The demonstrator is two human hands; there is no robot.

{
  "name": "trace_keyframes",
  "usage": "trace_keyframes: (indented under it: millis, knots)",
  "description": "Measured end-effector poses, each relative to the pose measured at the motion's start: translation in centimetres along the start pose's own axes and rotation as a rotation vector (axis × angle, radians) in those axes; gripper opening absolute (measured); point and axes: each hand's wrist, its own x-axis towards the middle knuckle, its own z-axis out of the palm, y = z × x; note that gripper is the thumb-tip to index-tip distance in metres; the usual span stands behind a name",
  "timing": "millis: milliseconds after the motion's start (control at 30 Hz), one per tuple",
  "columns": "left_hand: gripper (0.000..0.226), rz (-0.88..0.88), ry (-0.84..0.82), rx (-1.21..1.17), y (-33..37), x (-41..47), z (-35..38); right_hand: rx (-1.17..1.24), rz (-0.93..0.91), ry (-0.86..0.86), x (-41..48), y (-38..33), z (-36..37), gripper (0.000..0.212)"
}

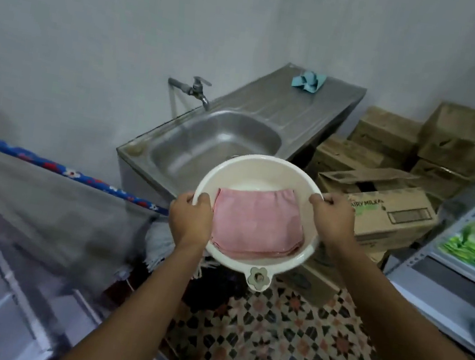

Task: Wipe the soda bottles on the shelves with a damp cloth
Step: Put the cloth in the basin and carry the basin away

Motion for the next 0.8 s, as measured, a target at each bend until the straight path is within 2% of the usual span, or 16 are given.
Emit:
trace_keyframes:
  millis: [67, 167, 433, 633, 800]
  knots:
    - [0.011, -0.017, 0.017, -0.026, 1.1, 2.3, 1.3, 0.014, -0.015, -0.042, 3.6, -1.1, 1.5, 0.016]
    - [0.016, -0.006, 0.035, -0.019, 1.5, 6.2, 3.2, -0.023, -0.047, -0.115, 9.3, -2.2, 4.6, 0.014]
    - [0.02, -0.117, 0.146, 0.093, 2.3, 14.9, 7.8, -0.093, -0.134, -0.44, 22.5, -4.3, 13.2, 0.019]
    - [0.026, -0.206, 0.212, 0.125, 1.6, 18.6, 8.4, -0.193, -0.147, -0.667, 27.4, -6.0, 18.6, 0.021]
    - [0.018, -0.27, 0.209, 0.15, 0.6, 21.6, 8.5, -0.239, -0.126, -0.792, 29.9, -5.7, 22.6, 0.024]
